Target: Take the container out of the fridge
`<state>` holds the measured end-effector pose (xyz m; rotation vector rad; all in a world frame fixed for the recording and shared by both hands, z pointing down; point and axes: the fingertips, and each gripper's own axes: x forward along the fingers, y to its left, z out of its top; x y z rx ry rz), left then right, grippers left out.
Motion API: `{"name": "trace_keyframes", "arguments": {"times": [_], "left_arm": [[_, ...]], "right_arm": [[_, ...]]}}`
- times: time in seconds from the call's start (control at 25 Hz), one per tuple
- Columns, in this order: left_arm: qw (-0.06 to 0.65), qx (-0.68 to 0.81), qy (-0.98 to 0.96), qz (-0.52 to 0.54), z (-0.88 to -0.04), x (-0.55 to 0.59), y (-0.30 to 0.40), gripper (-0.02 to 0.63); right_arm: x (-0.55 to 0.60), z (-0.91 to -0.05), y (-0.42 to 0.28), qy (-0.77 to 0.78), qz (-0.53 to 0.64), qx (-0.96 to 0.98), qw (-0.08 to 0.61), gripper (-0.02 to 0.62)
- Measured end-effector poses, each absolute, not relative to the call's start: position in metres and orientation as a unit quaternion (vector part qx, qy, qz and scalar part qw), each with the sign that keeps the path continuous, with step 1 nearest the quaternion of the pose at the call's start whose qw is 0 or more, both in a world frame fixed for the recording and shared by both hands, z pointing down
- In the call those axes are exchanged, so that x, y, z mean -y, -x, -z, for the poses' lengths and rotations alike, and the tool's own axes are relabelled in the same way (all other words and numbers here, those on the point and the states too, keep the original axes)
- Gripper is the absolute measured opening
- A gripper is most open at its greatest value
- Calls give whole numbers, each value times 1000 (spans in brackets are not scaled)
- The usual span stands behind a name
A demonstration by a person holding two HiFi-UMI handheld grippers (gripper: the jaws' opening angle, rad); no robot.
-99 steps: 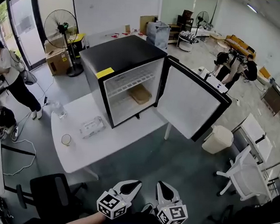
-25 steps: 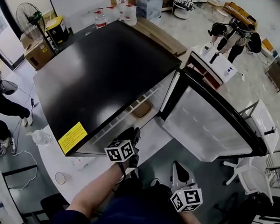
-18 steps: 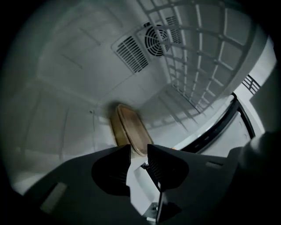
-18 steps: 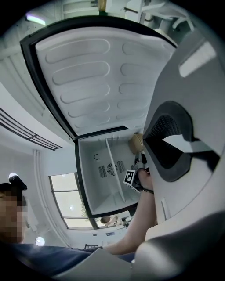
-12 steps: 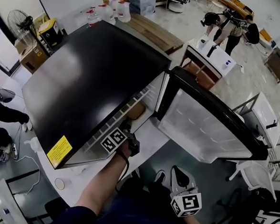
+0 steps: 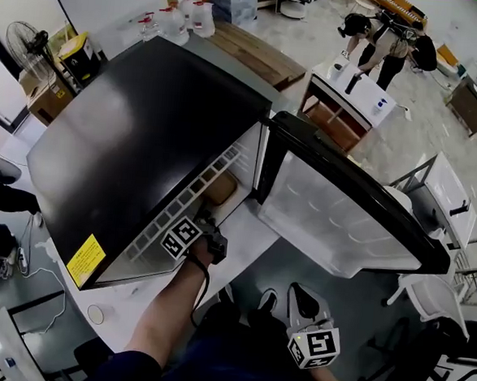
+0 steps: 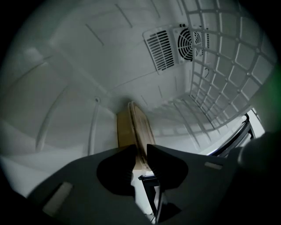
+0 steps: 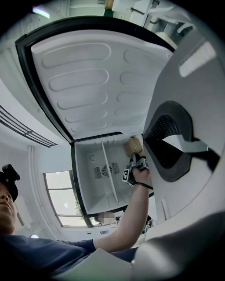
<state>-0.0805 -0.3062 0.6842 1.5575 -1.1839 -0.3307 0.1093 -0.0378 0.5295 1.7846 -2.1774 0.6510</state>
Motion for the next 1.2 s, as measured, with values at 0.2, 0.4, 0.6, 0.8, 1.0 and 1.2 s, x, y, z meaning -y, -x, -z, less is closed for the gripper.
{"name": "trace_keyframes", "arguments": {"times": [0.2,0.4,0.6,0.8,1.0,1.2], "left_arm": [[553,491,-658,140,-680,299,81,68],[563,485,-653,144,-675,282,83,61],[564,482,-656,141,-671,263,89,54],[566,476,-656,150,-663,249,94,51],[568,468,-659,150,-653,231,94,51],[579,452,-661,151,-646,210,87,51]], "right_arm": [[43,-528,-105,-605,-223,754,124,6],[47,-527,-101,-596,-223,762,120,6],[50,-526,-95,-583,-224,772,117,6],[52,-524,-87,-567,-223,785,117,6],[56,-522,-81,-556,-220,793,115,6],[57,-519,-75,-547,-216,801,114,6]]}}
